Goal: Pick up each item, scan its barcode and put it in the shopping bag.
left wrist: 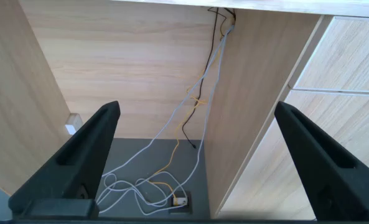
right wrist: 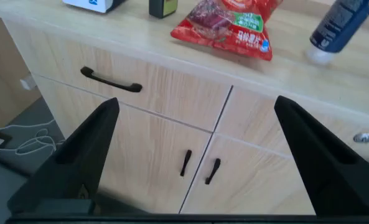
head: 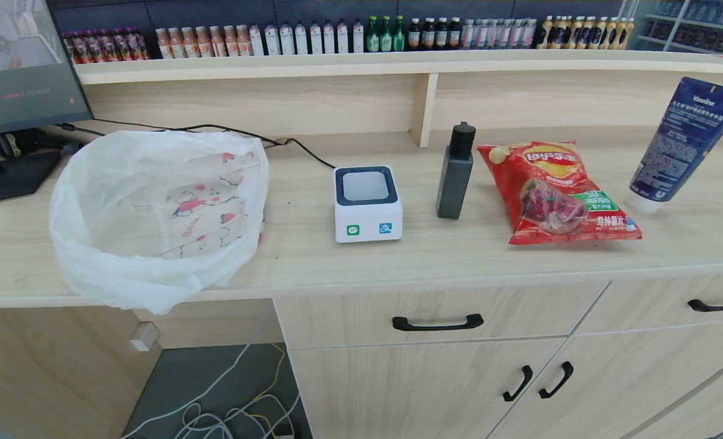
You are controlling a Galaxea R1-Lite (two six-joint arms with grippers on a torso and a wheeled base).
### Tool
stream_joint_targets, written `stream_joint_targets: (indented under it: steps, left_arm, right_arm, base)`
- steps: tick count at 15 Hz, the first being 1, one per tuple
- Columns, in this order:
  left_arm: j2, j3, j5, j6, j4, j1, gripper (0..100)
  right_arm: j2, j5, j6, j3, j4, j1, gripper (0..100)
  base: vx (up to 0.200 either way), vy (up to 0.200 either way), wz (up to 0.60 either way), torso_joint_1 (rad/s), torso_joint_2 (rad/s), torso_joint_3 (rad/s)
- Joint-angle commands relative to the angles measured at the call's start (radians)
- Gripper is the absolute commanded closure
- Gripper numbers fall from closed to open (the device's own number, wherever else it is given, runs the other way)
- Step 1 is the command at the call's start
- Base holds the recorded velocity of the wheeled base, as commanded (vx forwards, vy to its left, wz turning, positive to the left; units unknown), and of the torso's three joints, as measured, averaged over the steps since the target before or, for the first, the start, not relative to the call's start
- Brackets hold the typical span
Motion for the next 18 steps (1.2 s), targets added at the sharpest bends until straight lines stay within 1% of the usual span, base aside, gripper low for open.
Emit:
stream_joint_targets:
  steps: [1,5,7,8,9,11,13,15,16,17,18]
  left_arm:
    - [0.000,0.000,0.000,0.000,0.000,0.000,0]
    - [0.000,0.000,0.000,0.000,0.000,0.000,0]
    - [0.000,0.000,0.000,0.000,0.002,-0.002,0]
    - [0.000,0.000,0.000,0.000,0.000,0.000,0]
    - [0.000,0.000,0.000,0.000,0.000,0.000,0]
    - [0.000,0.000,0.000,0.000,0.002,0.000,0]
    - [0.000,0.000,0.000,0.000,0.002,0.000,0]
    - [0.000,0.000,0.000,0.000,0.000,0.000,0]
    - [0.000,0.000,0.000,0.000,0.002,-0.002,0]
    - [0.000,0.000,0.000,0.000,0.000,0.000,0]
    - [0.000,0.000,0.000,0.000,0.002,0.000,0]
  right_arm:
    - [0.289,-0.002,-0.054,-0.066,-0.159,0.123,0]
    - [0.505,-0.002,-0.054,-0.135,-0.352,0.137,0]
    - [0.579,-0.002,-0.053,-0.171,-0.394,0.143,0]
    - [0.637,-0.011,-0.051,-0.199,-0.415,0.177,0]
    - [0.663,-0.022,-0.050,-0.211,-0.428,0.184,0]
    - [0.778,-0.122,-0.022,-0.267,-0.509,0.264,0]
    - [0.890,-0.246,0.068,-0.290,-0.659,0.342,0]
    - [0.991,-0.332,0.136,-0.297,-0.806,0.374,0]
    - [1.013,-0.347,0.145,-0.297,-0.836,0.376,0]
    - [1.073,-0.402,0.157,-0.302,-0.923,0.377,0]
    - [1.117,-0.465,0.156,-0.336,-0.974,0.377,0]
  base:
    - [0.000,0.000,0.00,0.000,0.00,0.000]
    - [0.000,0.000,0.00,0.000,0.00,0.000]
    - [0.000,0.000,0.00,0.000,0.00,0.000]
    - [0.000,0.000,0.00,0.000,0.00,0.000]
    - [0.000,0.000,0.00,0.000,0.00,0.000]
    - [0.000,0.000,0.00,0.000,0.00,0.000]
    - [0.000,0.000,0.00,0.000,0.00,0.000]
    - [0.000,0.000,0.00,0.000,0.00,0.000]
    - [0.000,0.000,0.00,0.000,0.00,0.000]
    - [0.000,0.000,0.00,0.000,0.00,0.000]
    - [0.000,0.000,0.00,0.000,0.00,0.000]
